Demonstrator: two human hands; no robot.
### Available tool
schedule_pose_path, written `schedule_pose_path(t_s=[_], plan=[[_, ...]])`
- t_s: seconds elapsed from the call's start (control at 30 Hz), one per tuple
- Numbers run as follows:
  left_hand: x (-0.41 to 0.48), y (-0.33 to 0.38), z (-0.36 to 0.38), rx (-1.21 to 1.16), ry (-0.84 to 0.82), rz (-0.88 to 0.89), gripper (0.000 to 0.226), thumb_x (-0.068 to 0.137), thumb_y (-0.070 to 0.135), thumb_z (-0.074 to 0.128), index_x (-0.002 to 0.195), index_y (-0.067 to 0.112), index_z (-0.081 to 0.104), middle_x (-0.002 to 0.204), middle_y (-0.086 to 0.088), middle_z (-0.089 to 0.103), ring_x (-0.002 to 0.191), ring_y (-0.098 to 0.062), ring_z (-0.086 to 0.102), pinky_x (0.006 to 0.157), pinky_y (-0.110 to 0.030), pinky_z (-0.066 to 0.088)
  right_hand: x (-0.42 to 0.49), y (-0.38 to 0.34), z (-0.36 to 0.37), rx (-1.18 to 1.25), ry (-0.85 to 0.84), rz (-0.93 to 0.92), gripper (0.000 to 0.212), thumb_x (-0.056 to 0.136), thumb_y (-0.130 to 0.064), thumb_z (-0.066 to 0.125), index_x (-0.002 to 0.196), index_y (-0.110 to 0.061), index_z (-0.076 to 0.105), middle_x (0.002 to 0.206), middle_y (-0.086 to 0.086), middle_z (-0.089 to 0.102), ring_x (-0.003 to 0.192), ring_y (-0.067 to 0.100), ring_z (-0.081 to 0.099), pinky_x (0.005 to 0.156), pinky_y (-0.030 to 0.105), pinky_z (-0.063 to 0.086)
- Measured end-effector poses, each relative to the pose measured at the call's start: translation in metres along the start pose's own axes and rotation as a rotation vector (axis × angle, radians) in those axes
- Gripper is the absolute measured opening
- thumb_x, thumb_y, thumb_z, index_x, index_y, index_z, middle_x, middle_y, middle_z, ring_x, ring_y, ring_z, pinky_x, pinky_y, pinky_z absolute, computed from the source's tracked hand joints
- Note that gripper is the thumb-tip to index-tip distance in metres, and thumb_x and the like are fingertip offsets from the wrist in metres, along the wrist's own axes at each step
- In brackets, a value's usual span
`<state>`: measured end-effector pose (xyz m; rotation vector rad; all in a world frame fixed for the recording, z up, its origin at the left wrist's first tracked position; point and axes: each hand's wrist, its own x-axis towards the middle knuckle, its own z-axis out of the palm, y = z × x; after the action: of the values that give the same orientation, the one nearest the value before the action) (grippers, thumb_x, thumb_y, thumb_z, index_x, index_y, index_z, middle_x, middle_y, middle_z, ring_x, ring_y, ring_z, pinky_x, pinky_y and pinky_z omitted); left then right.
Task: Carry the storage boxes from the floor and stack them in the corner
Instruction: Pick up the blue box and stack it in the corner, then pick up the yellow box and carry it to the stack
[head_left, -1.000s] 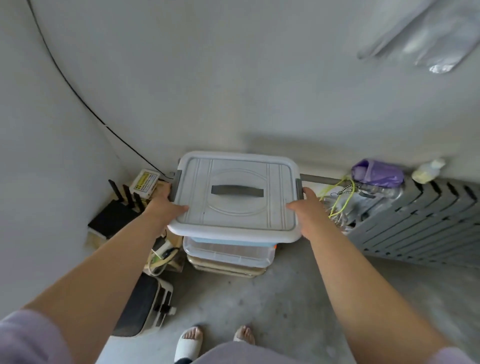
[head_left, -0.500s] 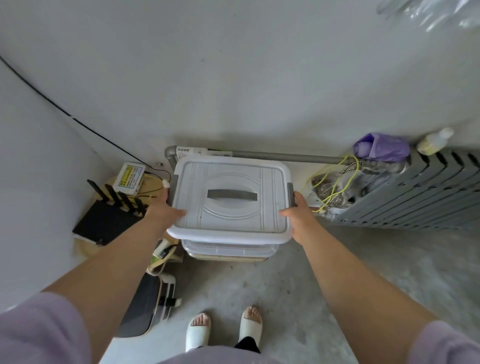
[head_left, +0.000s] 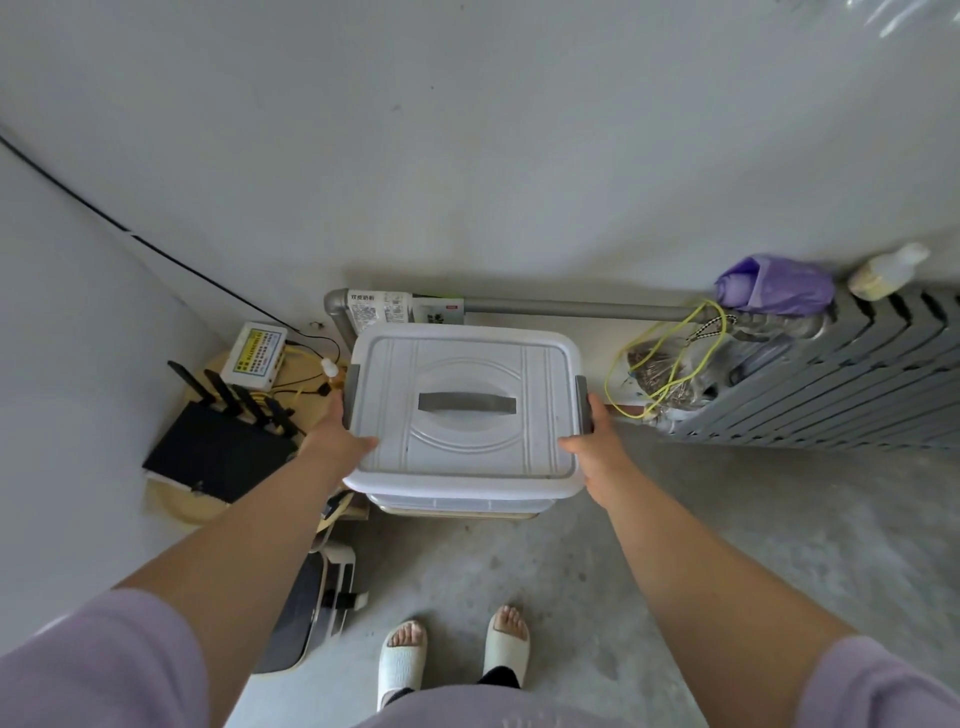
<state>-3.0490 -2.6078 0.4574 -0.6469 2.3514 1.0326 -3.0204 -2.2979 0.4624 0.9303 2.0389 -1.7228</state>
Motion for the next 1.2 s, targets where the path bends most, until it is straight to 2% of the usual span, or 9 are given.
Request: schedule_pose_path(t_s=[0.07,0.27,0.4,0.6,0.67,0.8,0.97,1.07,1.2], plan=[[-0.001,0.001,0.002,0.05,0.009,0.01,0.087,0.079,0.015,0.072,0.148,0.028,0.02,0.129,-0.013,0.054,0.118,-0.038,0.053,0.095,-0.053,0.045,-0.003,0.005,0.001,-0.035,-0.021,-0.022,0.087,0.078,0.013,0.053,0.147,-0.03,0.023,0.119,-0.004,0.054,0.109,0.02,0.051,0.081,0.029,0.044],[-0.011,0.008,-0.001,0.191,0.059,0.021,0.097,0.081,0.021,0.071,0.152,0.025,0.006,0.146,-0.015,0.032,0.127,-0.039,0.044,0.098,-0.055,0.044,-0.011,0.002,0.003,-0.239,0.086,-0.059,0.08,0.072,-0.006,0.065,0.142,-0.028,0.033,0.142,0.007,0.039,0.126,0.03,0.043,0.103,0.049,0.041],[-0.029,0.014,0.0,0.262,0.081,0.103,0.093,0.083,0.03,0.068,0.151,0.028,0.004,0.155,-0.012,0.017,0.139,-0.039,0.026,0.108,-0.056,0.032,-0.028,-0.009,0.003,-0.278,0.132,-0.115,0.059,0.068,-0.012,0.065,0.124,-0.027,0.05,0.129,0.007,0.049,0.118,0.031,0.048,0.1,0.051,0.043],[-0.057,0.033,0.001,0.275,-0.013,0.308,0.089,0.084,0.04,0.066,0.152,0.03,0.009,0.16,-0.005,0.009,0.146,-0.034,0.014,0.114,-0.052,0.023,-0.058,-0.018,0.003,-0.204,0.145,-0.132,0.065,0.077,-0.011,0.062,0.138,-0.018,0.042,0.139,0.011,0.047,0.123,0.03,0.046,0.104,0.046,0.041],[-0.067,0.046,0.002,0.253,-0.062,0.377,0.088,0.084,0.041,0.067,0.152,0.026,0.013,0.16,-0.006,0.011,0.145,-0.031,0.018,0.114,-0.047,0.024,-0.072,-0.017,-0.003,-0.124,0.173,-0.131,0.056,0.081,-0.007,0.063,0.134,-0.013,0.045,0.135,0.011,0.048,0.112,0.025,0.051,0.094,0.034,0.042],[-0.085,0.075,0.018,0.19,-0.179,0.516,0.085,0.082,0.039,0.07,0.15,0.022,0.022,0.157,-0.008,0.015,0.142,-0.031,0.025,0.116,-0.046,0.025,-0.102,-0.006,-0.035,-0.001,0.213,-0.113,0.062,0.084,-0.014,0.067,0.14,-0.019,0.041,0.127,0.002,0.05,0.112,0.018,0.05,0.089,0.031,0.041],[-0.123,0.115,0.065,0.264,-0.285,0.649,0.08,0.081,0.041,0.07,0.147,0.022,0.03,0.156,-0.008,0.021,0.141,-0.029,0.028,0.115,-0.045,0.025,-0.149,0.024,-0.102,0.091,0.371,-0.115,0.031,0.08,-0.015,0.073,0.101,-0.033,0.059,0.106,0.003,0.059,0.089,0.017,0.057,0.067,0.025,0.043],[-0.154,0.137,0.104,0.314,-0.372,0.738,0.076,0.082,0.044,0.069,0.146,0.022,0.033,0.156,-0.009,0.021,0.141,-0.03,0.028,0.113,-0.043,0.026,-0.183,0.046,-0.141,0.139,0.477,-0.088,0.041,0.079,-0.012,0.074,0.116,-0.015,0.059,0.096,0.004,0.059,0.083,0.02,0.055,0.072,0.031,0.043],[-0.206,0.163,0.151,0.347,-0.505,0.834,0.074,0.081,0.043,0.07,0.144,0.022,0.037,0.151,-0.008,0.024,0.137,-0.028,0.033,0.111,-0.038,0.028,-0.217,0.076,-0.188,0.243,0.562,-0.071,0.045,0.079,-0.01,0.074,0.119,-0.014,0.055,0.087,0.0,0.054,0.074,0.014,0.053,0.064,0.024,0.043]])
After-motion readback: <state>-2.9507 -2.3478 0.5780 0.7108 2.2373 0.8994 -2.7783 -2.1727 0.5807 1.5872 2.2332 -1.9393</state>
